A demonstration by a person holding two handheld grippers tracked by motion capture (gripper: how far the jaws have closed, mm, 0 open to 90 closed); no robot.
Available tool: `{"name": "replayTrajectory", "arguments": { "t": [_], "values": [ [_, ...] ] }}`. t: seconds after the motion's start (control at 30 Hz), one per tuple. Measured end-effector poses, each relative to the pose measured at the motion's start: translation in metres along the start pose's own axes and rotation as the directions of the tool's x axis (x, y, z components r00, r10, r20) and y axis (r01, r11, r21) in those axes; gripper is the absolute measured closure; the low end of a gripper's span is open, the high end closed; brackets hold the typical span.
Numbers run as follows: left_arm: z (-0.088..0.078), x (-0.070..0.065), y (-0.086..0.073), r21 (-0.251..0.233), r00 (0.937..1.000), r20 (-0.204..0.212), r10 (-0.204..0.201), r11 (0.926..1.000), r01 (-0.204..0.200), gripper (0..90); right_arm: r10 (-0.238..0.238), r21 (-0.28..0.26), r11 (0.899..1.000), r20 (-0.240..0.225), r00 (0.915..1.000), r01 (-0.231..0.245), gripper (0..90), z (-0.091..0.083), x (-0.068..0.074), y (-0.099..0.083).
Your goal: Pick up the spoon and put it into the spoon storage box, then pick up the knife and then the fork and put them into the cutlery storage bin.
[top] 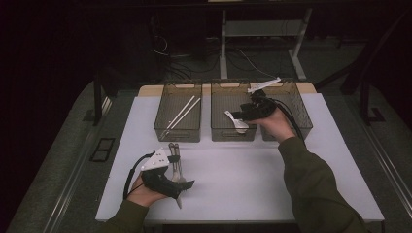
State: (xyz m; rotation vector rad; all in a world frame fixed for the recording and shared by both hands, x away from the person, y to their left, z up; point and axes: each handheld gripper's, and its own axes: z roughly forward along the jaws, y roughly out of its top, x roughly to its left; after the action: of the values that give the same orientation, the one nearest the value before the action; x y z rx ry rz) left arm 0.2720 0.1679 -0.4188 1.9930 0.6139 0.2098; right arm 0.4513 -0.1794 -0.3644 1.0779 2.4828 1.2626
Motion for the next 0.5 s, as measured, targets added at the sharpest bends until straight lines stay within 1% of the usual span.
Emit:
{"name": "replayTrajectory", "arguments": {
  "t": [0.07,0.13,0.2,0.23,0.3,0.37,0.47,0.5],
  "values": [
    [0.000,0.001,0.000,0.006,1.0000,-0.003,0.002,1.0000,-0.002,0.0,0.001,-0.027,1.000,-0.002,1.0000,-0.001,36.9,-0.010,0.003,-0.006],
    [0.000,0.001,0.000,0.007,1.0000,-0.007,-0.001,1.0000,0.001,0.0,0.011,-0.064,0.998,-0.014,0.9998,-0.012,35.1,-0.020,0.004,-0.013],
    [-0.001,0.001,0.000,0.008,0.9999,-0.014,-0.001,1.0000,0.001,0.0,0.005,-0.080,0.997,-0.030,0.9996,-0.007,33.4,-0.031,0.006,-0.020],
    [-0.001,0.002,0.000,0.007,0.9999,-0.017,-0.002,1.0000,0.002,0.0,0.002,-0.087,0.996,-0.029,0.9996,-0.004,32.1,-0.035,0.007,-0.024],
    [-0.002,0.002,-0.001,0.010,0.9997,-0.022,-0.005,0.9999,0.005,0.0,-0.005,-0.092,0.996,-0.012,0.9999,0.004,31.5,-0.043,0.009,-0.033],
    [-0.003,0.002,-0.002,0.012,0.9995,-0.029,-0.009,0.9999,0.010,0.0,-0.013,-0.103,0.995,-0.007,0.9999,0.012,30.1,-0.051,0.012,-0.042],
    [-0.005,0.002,-0.002,0.011,0.9992,-0.037,-0.011,0.9999,0.011,0.0,-0.024,-0.108,0.994,0.014,0.9996,0.026,28.3,-0.060,0.017,-0.055],
    [-0.005,0.002,-0.002,0.012,0.9991,-0.041,-0.013,0.9998,0.013,0.0,-0.029,-0.110,0.994,0.013,0.9995,0.030,28.2,-0.063,0.018,-0.059]
  ]
}}
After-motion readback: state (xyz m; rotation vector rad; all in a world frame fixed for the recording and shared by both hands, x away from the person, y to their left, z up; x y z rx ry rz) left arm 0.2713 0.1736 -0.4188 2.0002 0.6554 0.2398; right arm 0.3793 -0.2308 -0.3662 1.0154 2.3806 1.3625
